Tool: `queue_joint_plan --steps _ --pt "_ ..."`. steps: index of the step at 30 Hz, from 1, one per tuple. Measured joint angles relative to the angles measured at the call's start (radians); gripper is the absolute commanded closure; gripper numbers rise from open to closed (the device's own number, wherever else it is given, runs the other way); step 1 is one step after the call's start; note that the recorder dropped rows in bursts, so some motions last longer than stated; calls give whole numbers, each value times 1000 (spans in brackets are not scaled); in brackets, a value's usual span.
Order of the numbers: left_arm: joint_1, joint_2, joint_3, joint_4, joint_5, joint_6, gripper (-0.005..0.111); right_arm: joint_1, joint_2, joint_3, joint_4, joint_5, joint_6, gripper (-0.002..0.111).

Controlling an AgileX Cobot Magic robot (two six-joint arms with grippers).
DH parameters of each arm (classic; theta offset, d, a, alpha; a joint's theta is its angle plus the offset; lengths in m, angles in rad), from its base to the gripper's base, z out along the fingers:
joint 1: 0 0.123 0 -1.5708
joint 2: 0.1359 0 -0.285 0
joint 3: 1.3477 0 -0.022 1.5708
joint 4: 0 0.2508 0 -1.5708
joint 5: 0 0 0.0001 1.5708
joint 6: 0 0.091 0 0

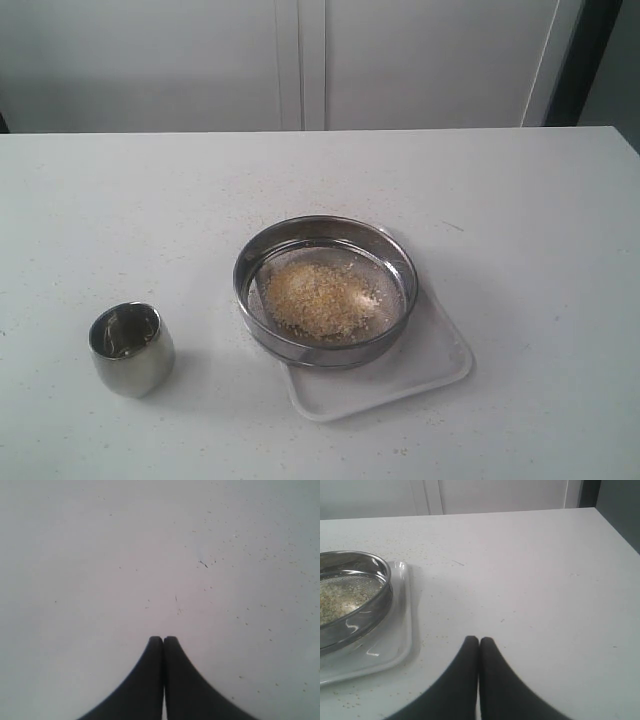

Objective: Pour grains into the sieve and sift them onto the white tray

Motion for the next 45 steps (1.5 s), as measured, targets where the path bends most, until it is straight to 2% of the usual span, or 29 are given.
queue_joint_plan --steps 8,15,19,28,45 --pt "0 0 0 -4 -3 24 107 0 0 0 0 0 0 108" --pt "0 0 5 -185 -31 303 107 0 0 0 0 0 0 108" --pt "0 0 5 -249 -33 393 107 0 0 0 0 0 0 108" --pt "0 0 8 -268 -42 446 107 0 0 0 0 0 0 108" --pt "0 0 8 -268 -42 450 107 0 0 0 0 0 0 108"
